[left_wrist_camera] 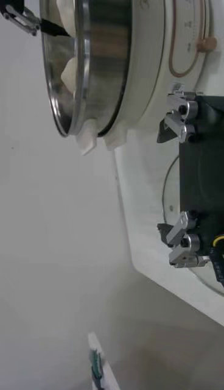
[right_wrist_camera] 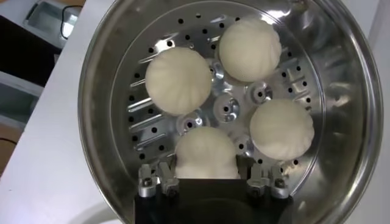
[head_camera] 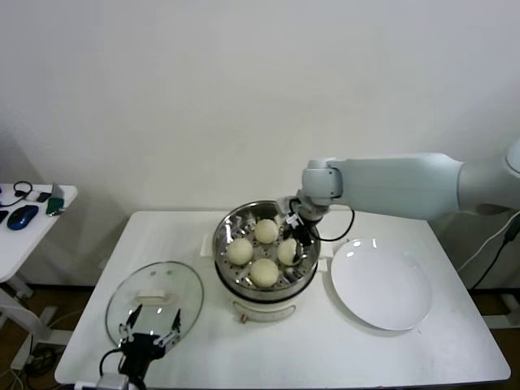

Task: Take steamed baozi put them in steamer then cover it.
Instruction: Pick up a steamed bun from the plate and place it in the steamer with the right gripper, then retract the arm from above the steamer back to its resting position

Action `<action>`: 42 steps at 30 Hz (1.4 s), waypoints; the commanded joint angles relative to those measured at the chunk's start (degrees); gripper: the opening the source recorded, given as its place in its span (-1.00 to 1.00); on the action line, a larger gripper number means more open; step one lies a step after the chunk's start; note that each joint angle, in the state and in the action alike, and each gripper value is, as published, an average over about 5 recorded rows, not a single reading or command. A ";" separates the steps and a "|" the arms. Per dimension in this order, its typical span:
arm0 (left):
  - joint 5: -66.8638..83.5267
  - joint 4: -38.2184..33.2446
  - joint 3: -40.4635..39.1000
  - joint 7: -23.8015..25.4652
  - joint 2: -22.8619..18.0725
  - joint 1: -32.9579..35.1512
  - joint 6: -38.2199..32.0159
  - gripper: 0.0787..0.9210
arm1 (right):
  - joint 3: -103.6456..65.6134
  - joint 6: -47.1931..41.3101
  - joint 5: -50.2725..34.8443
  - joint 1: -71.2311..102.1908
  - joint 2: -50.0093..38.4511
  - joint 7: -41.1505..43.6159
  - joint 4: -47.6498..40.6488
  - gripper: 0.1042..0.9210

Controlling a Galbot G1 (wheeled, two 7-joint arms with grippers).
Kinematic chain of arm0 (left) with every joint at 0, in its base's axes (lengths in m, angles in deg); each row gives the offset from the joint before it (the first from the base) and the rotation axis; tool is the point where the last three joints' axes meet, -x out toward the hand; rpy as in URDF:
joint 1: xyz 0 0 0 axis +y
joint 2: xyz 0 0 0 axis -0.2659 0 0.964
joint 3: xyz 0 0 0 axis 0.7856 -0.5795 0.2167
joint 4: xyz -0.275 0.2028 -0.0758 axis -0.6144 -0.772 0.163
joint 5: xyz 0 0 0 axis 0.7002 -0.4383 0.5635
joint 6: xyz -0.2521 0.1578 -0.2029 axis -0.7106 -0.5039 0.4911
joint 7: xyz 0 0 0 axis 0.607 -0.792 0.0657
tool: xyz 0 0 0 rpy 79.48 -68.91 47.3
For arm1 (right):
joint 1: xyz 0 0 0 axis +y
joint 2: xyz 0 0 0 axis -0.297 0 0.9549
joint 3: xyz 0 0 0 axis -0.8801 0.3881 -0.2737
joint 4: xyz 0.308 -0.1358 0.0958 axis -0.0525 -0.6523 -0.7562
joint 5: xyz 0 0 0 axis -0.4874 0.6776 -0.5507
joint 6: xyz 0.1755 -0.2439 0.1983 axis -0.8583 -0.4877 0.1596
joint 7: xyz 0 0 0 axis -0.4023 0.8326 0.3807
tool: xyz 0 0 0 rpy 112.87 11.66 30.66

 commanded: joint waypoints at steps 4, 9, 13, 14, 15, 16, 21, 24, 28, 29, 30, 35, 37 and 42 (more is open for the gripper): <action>-0.33 -0.69 -0.07 0.07 -0.17 0.28 0.13 0.77 | -1.06 2.66 -3.82 -4.30 -2.08 3.42 -0.35 0.70; -0.50 -1.17 0.08 0.15 -0.12 0.48 0.28 0.77 | -8.05 2.53 -8.61 -6.62 -8.18 3.94 -0.18 0.76; -1.19 -1.04 -0.05 0.14 -0.28 0.29 0.18 0.77 | -19.62 -2.27 -12.37 -2.48 -13.83 -8.49 1.83 0.76; -1.42 -0.96 -0.09 0.11 -0.39 0.13 0.17 0.77 | -23.90 -3.32 -12.80 0.07 -14.95 -13.64 2.43 0.76; -1.58 -0.90 -0.15 0.08 -0.50 -0.07 0.17 0.77 | -28.51 -4.47 -13.08 3.01 -16.02 -18.80 2.94 0.76; -1.69 -0.88 -0.20 0.04 -0.62 -0.28 0.20 0.77 | -32.83 -5.09 -13.19 5.79 -16.95 -23.42 3.40 0.76; -1.32 -1.57 -0.31 -0.70 -1.07 -1.50 -0.45 0.77 | -49.81 -6.84 -13.14 19.82 -22.02 -40.58 5.57 0.76; -0.85 -1.99 -0.24 -1.61 -1.06 -2.75 -1.78 0.77 | -59.42 -6.01 -12.63 30.54 -26.45 -48.66 7.41 0.76; -0.87 -1.06 -0.31 -2.87 -0.66 -4.75 -5.06 0.77 | -70.52 0.38 -9.88 46.90 -34.51 -51.14 11.55 0.76; -0.96 -0.66 -0.36 -2.98 -0.57 -5.25 -5.69 0.77 | -74.13 1.81 -9.00 51.60 -36.43 -50.91 12.69 0.76; -1.09 -0.28 -0.45 -3.07 -0.48 -5.71 -6.14 0.77 | -78.11 2.97 -8.28 56.28 -37.82 -50.53 13.73 0.76; -2.03 1.38 -1.11 -3.06 -0.05 -7.36 -7.66 0.77 | -106.79 10.33 -4.55 86.41 -40.46 -46.39 17.86 0.76; -2.18 1.58 -1.32 -3.05 0.09 -7.59 -8.01 0.77 | -118.40 14.09 -3.82 98.80 -38.98 -43.71 19.10 0.76; -3.46 1.92 -1.37 -3.08 0.32 -8.12 -9.82 0.77 | -135.68 23.62 -1.83 120.47 -30.60 -38.65 21.29 0.76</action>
